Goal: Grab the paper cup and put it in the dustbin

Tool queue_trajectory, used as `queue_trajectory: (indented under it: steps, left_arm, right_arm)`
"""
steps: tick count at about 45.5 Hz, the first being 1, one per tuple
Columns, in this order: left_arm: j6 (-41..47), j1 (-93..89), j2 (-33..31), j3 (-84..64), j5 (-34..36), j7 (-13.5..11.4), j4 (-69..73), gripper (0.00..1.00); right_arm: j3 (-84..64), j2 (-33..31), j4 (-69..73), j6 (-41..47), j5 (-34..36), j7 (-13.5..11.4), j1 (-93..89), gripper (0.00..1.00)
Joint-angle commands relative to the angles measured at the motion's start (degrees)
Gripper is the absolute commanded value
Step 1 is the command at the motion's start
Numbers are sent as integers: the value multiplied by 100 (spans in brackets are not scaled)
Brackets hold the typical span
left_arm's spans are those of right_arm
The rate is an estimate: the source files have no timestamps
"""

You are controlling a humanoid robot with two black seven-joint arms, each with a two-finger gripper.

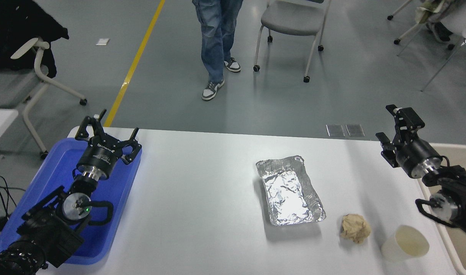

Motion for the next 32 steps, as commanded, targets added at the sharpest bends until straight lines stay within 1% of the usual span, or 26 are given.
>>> queue_trajectory:
  steps: [1, 6, 10, 14, 19, 25, 28, 30, 32]
  left_arm:
    - [-5, -1, 0, 1, 0, 0, 0, 100]
    - [-5, -1, 0, 1, 0, 0, 0, 100]
    - [-5, -1, 0, 1, 0, 0, 0, 100]
    - [-5, -1, 0, 1, 0, 0, 0, 100]
    - [-5, -1, 0, 1, 0, 0, 0, 100]
    - [-5, -1, 0, 1, 0, 0, 0, 100]
    - [-5, -1, 0, 1, 0, 0, 0, 100]
    - [-5, -1, 0, 1, 0, 0, 0, 100]
    - [-5, -1, 0, 1, 0, 0, 0, 100]
  right_arm:
    - [-3869, -248, 219, 10, 5, -6, 2115, 100]
    - [-5487, -169, 790, 54, 23, -6, 3170, 100]
    - [-6349, -46, 1282, 115, 23, -6, 4057, 100]
    - [-7114, 147, 1844, 360, 23, -15, 4875, 100]
    - [-7941, 691, 2258, 1159, 14, -15, 5746, 100]
    - [-8250, 1175, 2347, 2285, -47, -33, 6195, 100]
    - [-8258, 1351, 2364, 2698, -118, -85, 6318, 100]
    - [-8250, 1439, 2434, 2988, -240, -173, 6449, 100]
    - [-8197, 1475, 2522, 3339, -468, -322, 6695, 100]
